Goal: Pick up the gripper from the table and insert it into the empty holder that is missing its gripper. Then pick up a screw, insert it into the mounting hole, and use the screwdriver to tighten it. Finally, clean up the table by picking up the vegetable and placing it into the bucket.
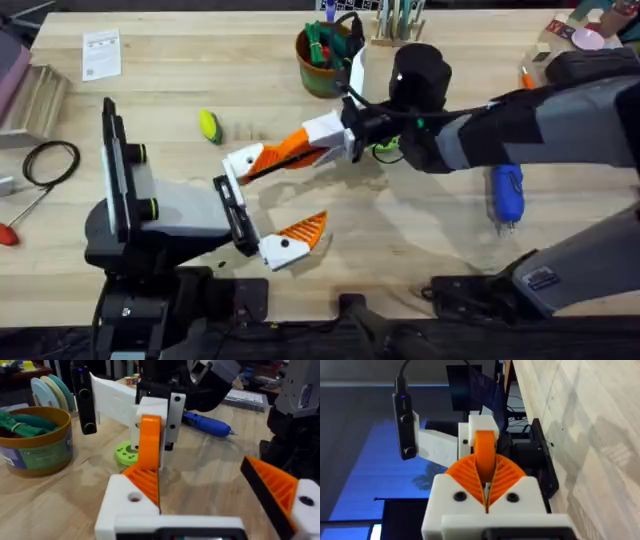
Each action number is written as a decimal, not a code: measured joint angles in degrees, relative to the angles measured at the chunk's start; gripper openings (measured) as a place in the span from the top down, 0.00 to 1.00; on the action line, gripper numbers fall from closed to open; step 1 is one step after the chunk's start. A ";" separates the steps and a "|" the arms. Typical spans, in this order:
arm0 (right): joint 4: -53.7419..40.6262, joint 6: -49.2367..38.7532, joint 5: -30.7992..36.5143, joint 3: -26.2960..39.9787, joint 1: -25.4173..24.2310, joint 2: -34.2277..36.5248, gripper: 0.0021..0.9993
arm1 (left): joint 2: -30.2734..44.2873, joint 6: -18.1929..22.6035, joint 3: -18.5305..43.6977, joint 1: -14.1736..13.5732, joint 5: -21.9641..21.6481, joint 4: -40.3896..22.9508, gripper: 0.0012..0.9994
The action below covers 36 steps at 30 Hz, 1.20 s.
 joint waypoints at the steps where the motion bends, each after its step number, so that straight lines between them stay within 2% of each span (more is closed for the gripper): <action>1: 0.00 0.00 0.09 0.02 0.02 0.00 0.99 | 0.00 0.00 0.00 0.00 -0.09 0.00 0.01; 16: -0.02 0.10 0.47 0.02 0.11 0.00 0.98 | 0.00 0.00 0.00 0.00 -0.36 0.04 0.01; 22: -0.05 -0.25 2.74 0.17 0.54 0.00 0.17 | 0.00 0.04 0.00 -0.22 1.09 -0.17 0.01; 23: -0.09 -0.60 3.10 0.17 0.46 -0.01 0.13 | 0.00 0.04 0.00 -0.22 1.15 -0.17 0.01; 26: -0.85 -2.08 3.91 0.20 -0.77 -0.78 0.12 | 0.00 0.04 0.00 -0.22 1.26 -0.20 0.01; 29: -5.06 -4.56 4.49 0.20 -3.67 -5.05 0.12 | 0.00 0.04 0.00 -0.22 1.29 -0.20 0.01; 32: -16.74 -9.36 5.81 0.39 -7.51 -11.77 0.12 | 0.00 0.04 0.00 -0.22 1.30 -0.20 0.01; 36: -40.58 -20.23 10.33 1.02 -13.05 -21.30 0.12 | 0.00 0.04 0.00 -0.22 1.33 -0.20 0.01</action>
